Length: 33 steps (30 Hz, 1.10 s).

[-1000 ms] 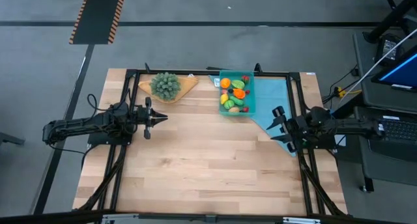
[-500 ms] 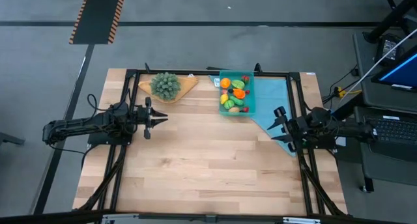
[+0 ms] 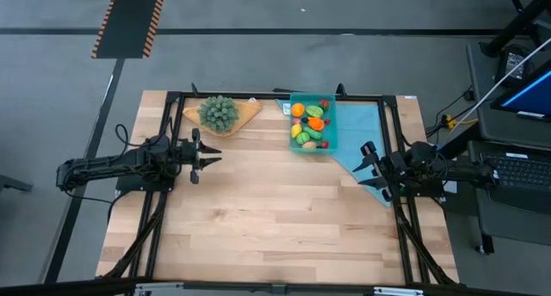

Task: Pick and placing Produce into tupperware
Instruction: Return to Home Position

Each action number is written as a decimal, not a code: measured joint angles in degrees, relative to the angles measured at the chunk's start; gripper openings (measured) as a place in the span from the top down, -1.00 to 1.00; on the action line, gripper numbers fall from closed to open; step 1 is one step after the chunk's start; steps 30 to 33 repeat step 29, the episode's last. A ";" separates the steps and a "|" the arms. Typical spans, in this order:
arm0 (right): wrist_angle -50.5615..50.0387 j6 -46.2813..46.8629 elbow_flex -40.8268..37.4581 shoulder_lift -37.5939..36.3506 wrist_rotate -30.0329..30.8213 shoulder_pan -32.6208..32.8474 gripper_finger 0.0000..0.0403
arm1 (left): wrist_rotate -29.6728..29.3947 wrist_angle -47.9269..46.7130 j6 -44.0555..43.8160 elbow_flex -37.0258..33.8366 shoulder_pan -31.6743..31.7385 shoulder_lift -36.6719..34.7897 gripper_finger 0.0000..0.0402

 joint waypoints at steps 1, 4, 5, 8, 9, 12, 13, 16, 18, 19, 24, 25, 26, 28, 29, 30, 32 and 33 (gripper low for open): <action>0.00 -0.23 0.00 0.00 0.00 0.00 0.10 | 0.00 -0.01 0.00 0.00 -0.01 -0.01 0.51; 0.00 -0.05 0.00 0.00 0.01 0.00 0.10 | 0.00 0.00 0.00 0.00 0.00 -0.01 0.48; 0.00 -0.08 0.00 0.00 0.02 0.00 0.10 | 0.00 0.00 0.00 0.00 -0.02 0.00 0.47; 0.00 -0.11 0.00 0.00 0.00 0.00 0.10 | 0.00 0.00 0.00 0.00 -0.02 -0.02 0.45; 0.00 -0.11 0.00 0.00 0.02 0.00 0.10 | 0.00 0.00 0.00 0.00 -0.02 0.00 0.44; 0.00 -0.15 0.00 0.00 0.02 0.00 0.10 | 0.00 0.00 0.00 0.00 0.00 0.00 0.42; 0.00 -0.10 0.00 0.00 0.02 0.00 0.10 | 0.00 -0.01 0.00 0.00 -0.02 0.00 0.42; 0.00 -0.20 0.00 0.00 0.02 0.00 0.10 | 0.00 0.00 0.00 0.00 0.00 0.00 0.40; 0.00 -0.11 0.00 0.00 0.02 0.00 0.10 | 0.00 -0.02 0.00 0.00 -0.01 0.00 0.39; 0.00 -0.11 0.00 0.00 0.02 0.00 0.10 | 0.01 -0.02 0.00 0.00 0.00 0.00 0.38; 0.00 -0.13 0.00 0.00 0.02 0.00 0.10 | 0.00 0.00 0.00 0.00 0.00 0.00 0.37; 0.01 -0.20 0.00 0.01 0.02 0.00 0.10 | 0.00 -0.02 0.00 0.00 -0.02 -0.01 0.37; 0.00 -0.22 0.00 0.00 0.02 0.00 0.10 | 0.00 -0.01 0.00 0.00 -0.01 -0.01 0.38; 0.01 -0.13 0.00 0.00 0.02 0.00 0.10 | 0.00 -0.02 0.00 0.00 -0.01 0.00 0.39; 0.01 -0.15 0.00 0.00 0.02 0.00 0.10 | 0.00 0.00 0.00 0.00 0.00 -0.02 0.40; 0.01 -0.15 0.00 0.00 0.02 0.00 0.10 | 0.00 0.00 0.00 0.00 0.00 -0.02 0.40; 0.01 -0.15 0.00 0.00 0.02 0.00 0.10 | 0.00 0.00 0.00 0.00 0.00 -0.02 0.40; 0.01 -0.15 0.00 0.00 0.02 0.00 0.10 | 0.00 0.00 0.00 0.00 0.00 -0.02 0.40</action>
